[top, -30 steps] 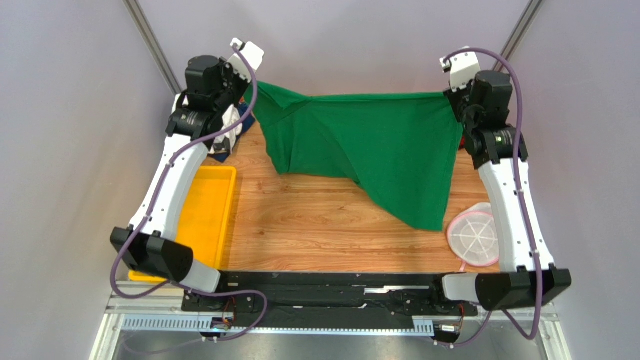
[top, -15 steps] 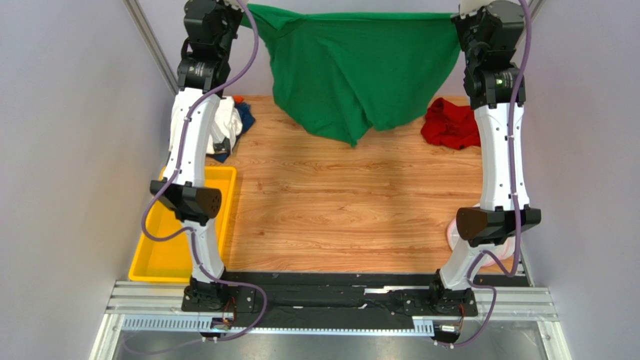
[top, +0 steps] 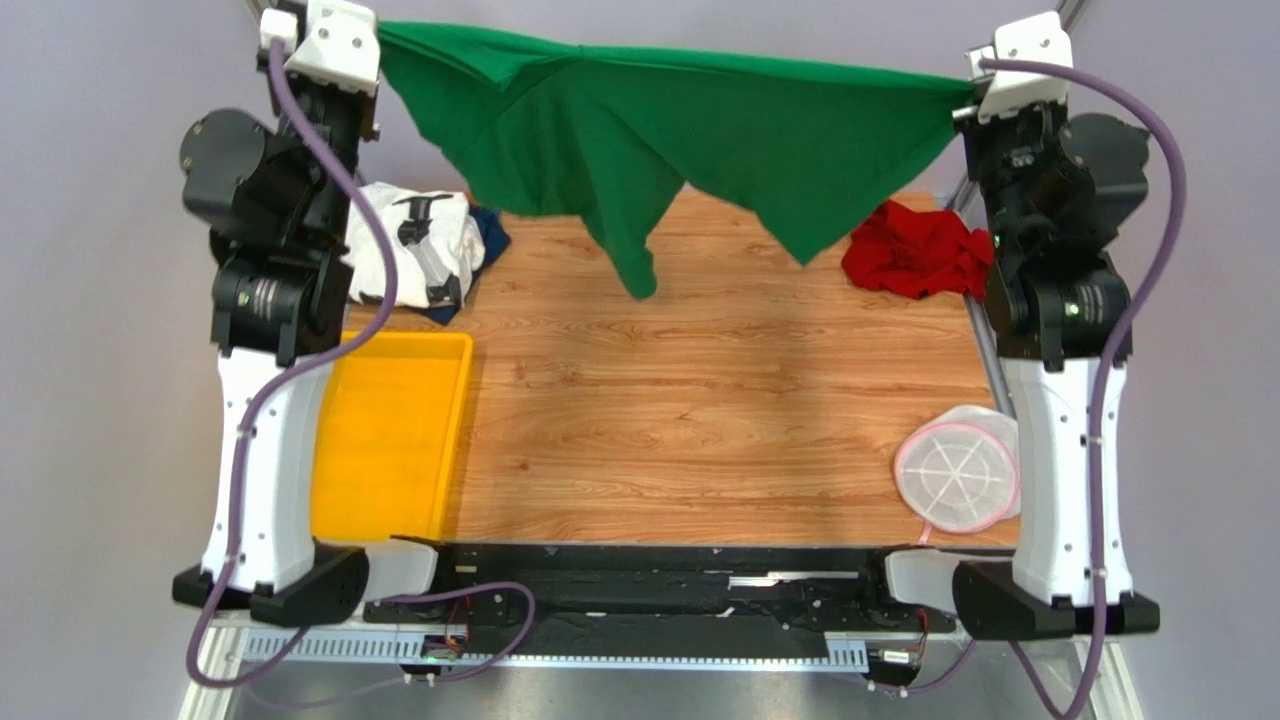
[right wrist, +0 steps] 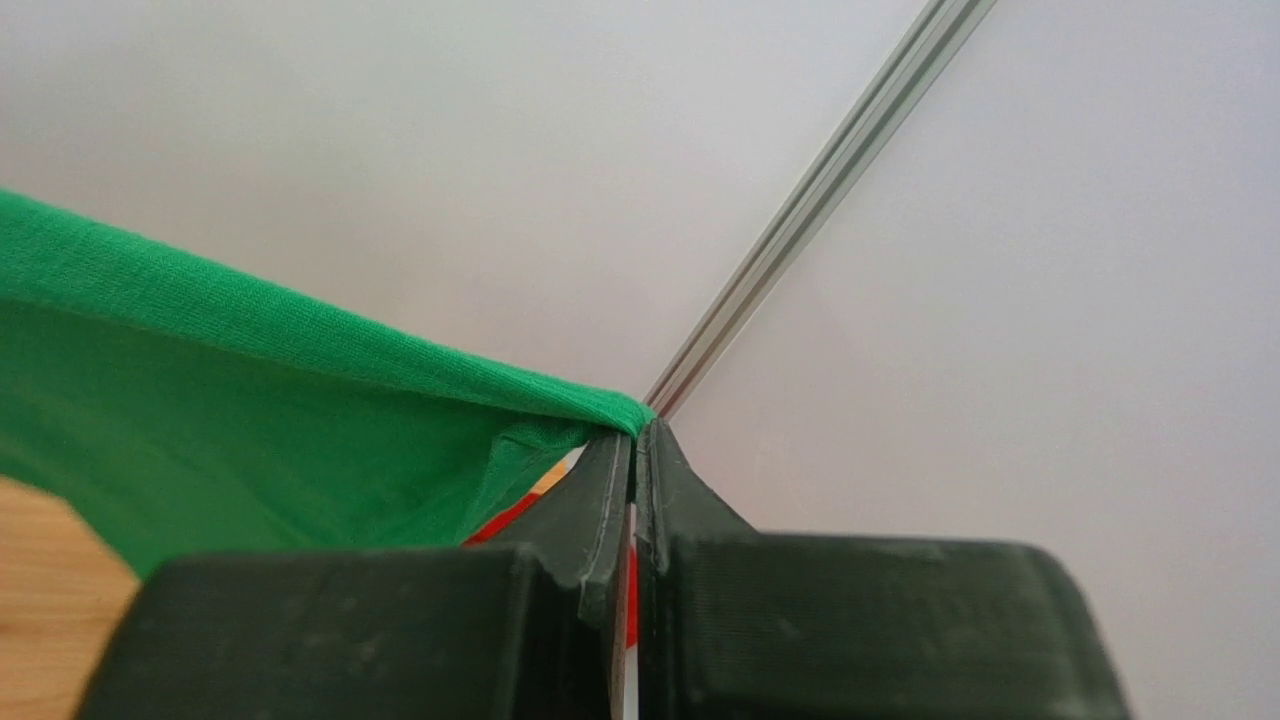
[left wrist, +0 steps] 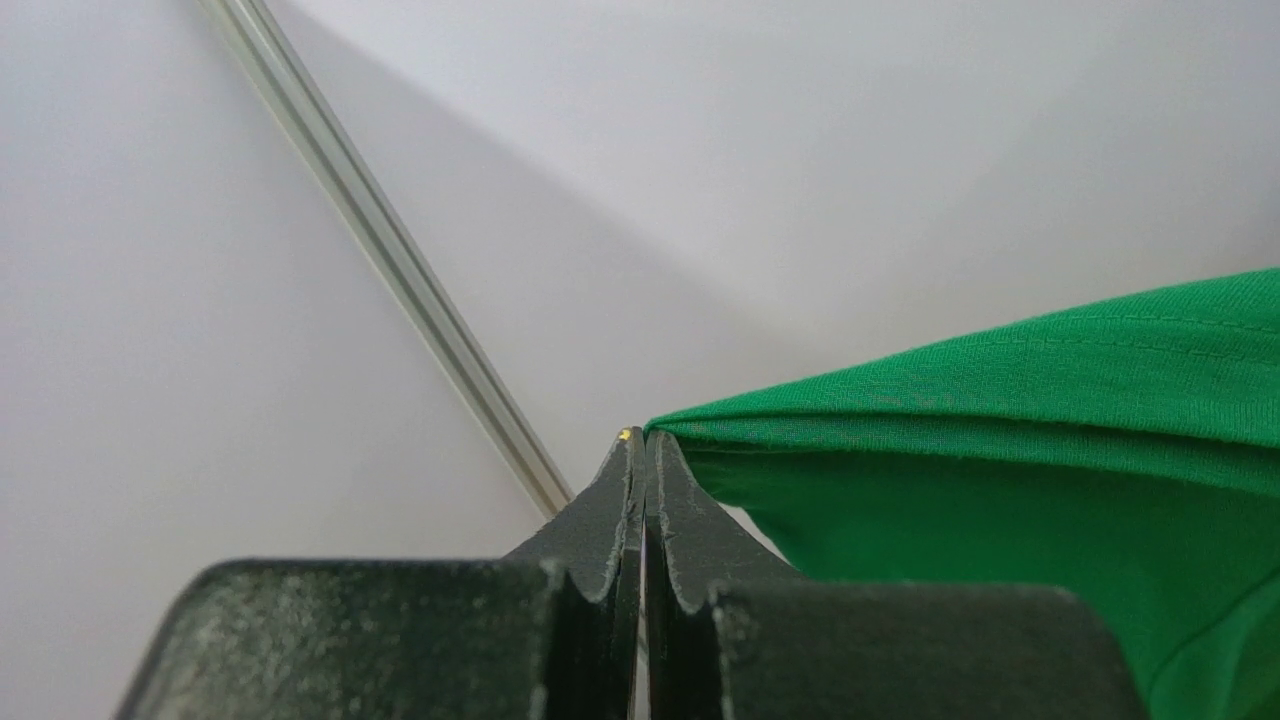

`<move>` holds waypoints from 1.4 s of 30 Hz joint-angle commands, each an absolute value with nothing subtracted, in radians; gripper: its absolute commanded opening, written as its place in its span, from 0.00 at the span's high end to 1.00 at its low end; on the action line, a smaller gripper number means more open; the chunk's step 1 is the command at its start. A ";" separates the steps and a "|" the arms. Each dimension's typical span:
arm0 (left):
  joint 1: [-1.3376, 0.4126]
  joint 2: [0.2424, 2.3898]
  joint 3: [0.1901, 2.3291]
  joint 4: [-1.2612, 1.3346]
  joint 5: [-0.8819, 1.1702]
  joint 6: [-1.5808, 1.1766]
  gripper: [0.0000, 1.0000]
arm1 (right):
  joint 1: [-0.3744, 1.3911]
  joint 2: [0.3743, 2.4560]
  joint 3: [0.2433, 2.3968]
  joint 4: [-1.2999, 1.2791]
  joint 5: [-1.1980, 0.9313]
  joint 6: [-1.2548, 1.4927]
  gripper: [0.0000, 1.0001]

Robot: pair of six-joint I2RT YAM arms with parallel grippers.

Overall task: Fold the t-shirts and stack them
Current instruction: Flatten out the tshirt

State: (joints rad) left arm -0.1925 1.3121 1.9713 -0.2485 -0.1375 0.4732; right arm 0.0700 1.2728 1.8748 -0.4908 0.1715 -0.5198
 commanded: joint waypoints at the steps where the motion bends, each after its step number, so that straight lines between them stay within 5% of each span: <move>1: -0.170 1.188 1.867 -0.285 -0.183 0.462 1.00 | 0.052 1.149 1.839 -0.563 0.210 -0.476 1.00; 9: -0.170 1.037 1.773 -0.331 -0.179 0.437 1.00 | 0.051 1.042 1.799 -0.661 0.163 -0.417 1.00; 17: -0.169 1.356 1.897 -0.219 -0.218 0.448 1.00 | 0.048 1.216 1.747 -0.488 0.216 -0.428 1.00; 26: -0.115 2.046 2.833 -0.330 -0.224 0.402 1.00 | 0.028 1.658 2.306 -0.399 0.236 -0.423 1.00; 32: -0.110 1.936 2.666 -0.222 -0.227 0.413 1.00 | 0.029 1.732 2.416 -0.384 0.238 -0.431 1.00; 42: -0.113 1.605 2.100 -0.250 -0.074 0.357 1.00 | 0.031 1.381 1.811 -0.334 0.180 -0.410 1.00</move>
State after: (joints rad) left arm -0.1402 1.7523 2.3062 -0.2916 -0.1272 0.3969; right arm 0.0513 1.5097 1.9816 -0.3855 0.1482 -0.4145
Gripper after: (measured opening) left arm 0.007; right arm 0.010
